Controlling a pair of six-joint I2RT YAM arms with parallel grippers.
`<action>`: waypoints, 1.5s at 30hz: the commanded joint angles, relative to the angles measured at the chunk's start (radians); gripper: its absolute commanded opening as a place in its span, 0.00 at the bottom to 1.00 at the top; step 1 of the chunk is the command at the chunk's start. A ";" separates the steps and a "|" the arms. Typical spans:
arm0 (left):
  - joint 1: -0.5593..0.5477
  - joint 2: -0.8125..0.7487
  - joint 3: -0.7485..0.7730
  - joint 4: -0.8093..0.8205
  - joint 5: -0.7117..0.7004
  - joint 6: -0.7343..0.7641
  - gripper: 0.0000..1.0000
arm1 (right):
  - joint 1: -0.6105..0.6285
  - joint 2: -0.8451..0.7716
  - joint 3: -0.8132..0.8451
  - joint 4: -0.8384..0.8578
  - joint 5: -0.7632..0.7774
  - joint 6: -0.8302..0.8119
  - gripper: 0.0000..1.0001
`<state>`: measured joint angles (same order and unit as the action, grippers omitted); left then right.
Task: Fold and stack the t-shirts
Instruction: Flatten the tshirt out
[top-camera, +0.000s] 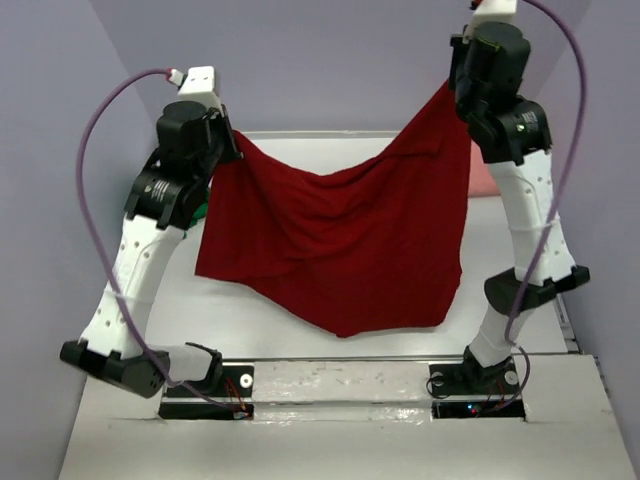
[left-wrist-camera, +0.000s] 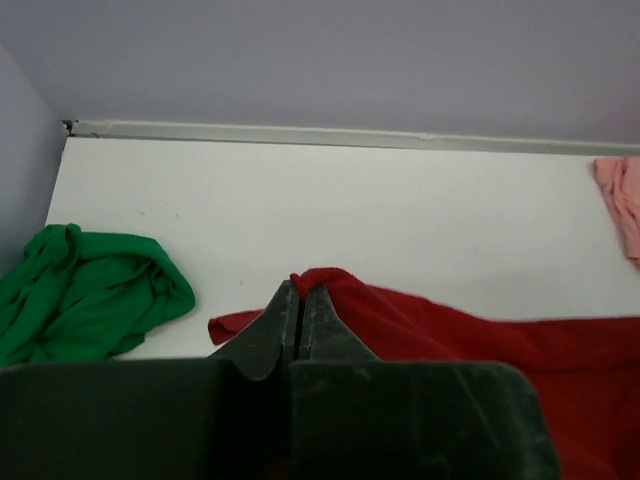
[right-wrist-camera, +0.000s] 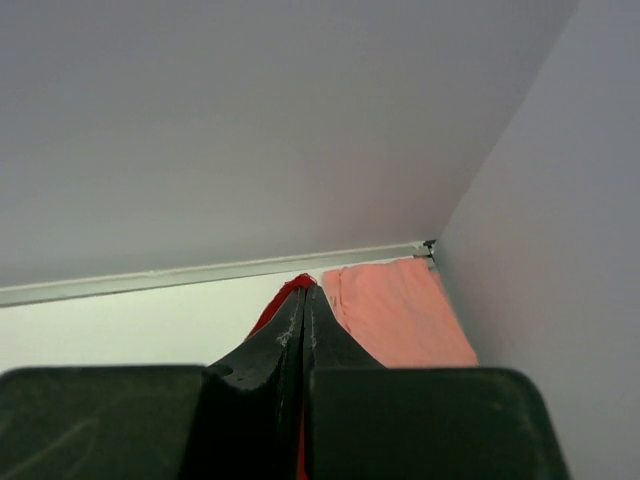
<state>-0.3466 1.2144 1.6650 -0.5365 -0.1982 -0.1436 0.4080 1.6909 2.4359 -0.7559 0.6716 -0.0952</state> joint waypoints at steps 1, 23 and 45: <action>-0.002 0.095 0.157 0.089 -0.044 0.041 0.00 | 0.009 0.087 0.199 0.067 -0.012 -0.097 0.00; -0.026 -0.409 -0.020 -0.105 -0.003 -0.051 0.00 | 0.173 -0.553 -0.298 0.084 0.204 -0.114 0.00; 0.035 0.040 -0.243 0.254 0.018 -0.097 0.00 | 0.102 0.134 0.147 0.063 -0.064 -0.046 0.00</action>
<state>-0.3565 1.0412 1.4914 -0.4694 -0.2153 -0.2153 0.5873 1.6375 2.5282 -0.7128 0.7383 -0.1764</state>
